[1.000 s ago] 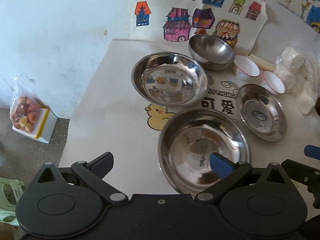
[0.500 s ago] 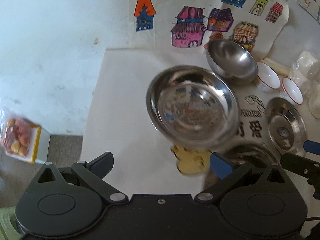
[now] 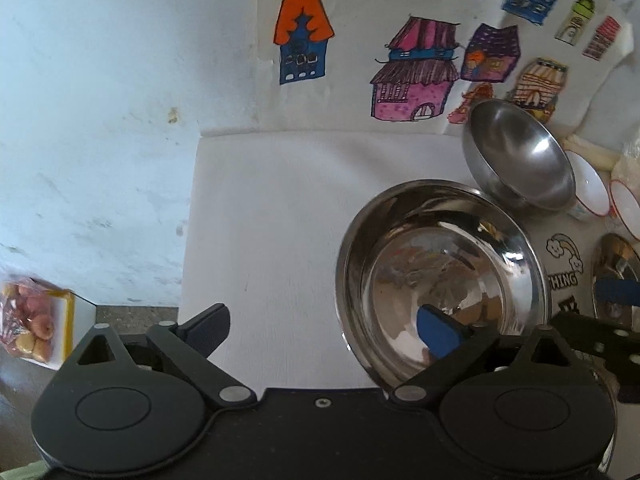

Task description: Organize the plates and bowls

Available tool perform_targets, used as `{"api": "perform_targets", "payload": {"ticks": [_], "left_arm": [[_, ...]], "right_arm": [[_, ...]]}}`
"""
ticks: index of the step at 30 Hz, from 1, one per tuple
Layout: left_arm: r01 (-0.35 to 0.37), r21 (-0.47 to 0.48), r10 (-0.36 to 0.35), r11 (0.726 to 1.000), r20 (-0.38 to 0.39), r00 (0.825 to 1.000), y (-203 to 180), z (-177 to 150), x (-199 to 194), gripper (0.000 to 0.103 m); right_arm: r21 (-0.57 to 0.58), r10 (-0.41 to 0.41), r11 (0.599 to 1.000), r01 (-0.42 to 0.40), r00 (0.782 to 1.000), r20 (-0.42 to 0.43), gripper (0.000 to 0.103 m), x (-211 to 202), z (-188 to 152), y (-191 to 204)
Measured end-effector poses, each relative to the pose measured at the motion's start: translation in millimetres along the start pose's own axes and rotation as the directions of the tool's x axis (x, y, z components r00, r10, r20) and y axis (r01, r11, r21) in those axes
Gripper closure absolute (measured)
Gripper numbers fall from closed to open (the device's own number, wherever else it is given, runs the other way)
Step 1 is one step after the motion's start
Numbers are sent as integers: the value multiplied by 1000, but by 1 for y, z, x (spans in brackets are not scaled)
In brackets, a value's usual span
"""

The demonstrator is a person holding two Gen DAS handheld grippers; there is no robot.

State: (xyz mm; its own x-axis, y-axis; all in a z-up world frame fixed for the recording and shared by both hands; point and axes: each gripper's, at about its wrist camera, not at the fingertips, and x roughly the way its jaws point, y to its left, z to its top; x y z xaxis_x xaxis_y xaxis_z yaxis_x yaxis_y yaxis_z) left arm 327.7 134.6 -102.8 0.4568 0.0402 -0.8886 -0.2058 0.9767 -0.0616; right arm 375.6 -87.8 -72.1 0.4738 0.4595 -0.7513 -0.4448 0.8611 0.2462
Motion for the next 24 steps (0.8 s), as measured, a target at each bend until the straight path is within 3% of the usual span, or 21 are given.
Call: {"api": "perform_targets", "payload": {"ticks": [5,7,11,16,18,20,24], "left_arm": [[38,-23,-39,999,-8,999,0,2,7,8],[60,-32,-60,998,-10,998,0,2,9,18],[97,-58,-98,994,-21,995,0,2,12,28],[145,-97,-148,985,-23,989,0,2,14,58],[150,-108,-153,983,-22,988,0,1,15,60],[145,-100,-148,984,-19,989,0,1,16,64],[153,-127,-157,980,-17,987,7,0,17,78]], "right_arm": [[29,2,1000,-1,1000,-24,19,15,7,-4],[42,0,999,1,999,-35,22,19,8,-5],[72,4,997,-1,999,-52,34,24,9,-8],[89,12,996,-5,997,-78,56,28,9,-8],[103,15,995,-6,996,-92,60,31,9,-8],[109,19,994,-8,995,-100,72,33,9,-9],[115,17,993,-5,994,-105,83,37,12,-7]]}}
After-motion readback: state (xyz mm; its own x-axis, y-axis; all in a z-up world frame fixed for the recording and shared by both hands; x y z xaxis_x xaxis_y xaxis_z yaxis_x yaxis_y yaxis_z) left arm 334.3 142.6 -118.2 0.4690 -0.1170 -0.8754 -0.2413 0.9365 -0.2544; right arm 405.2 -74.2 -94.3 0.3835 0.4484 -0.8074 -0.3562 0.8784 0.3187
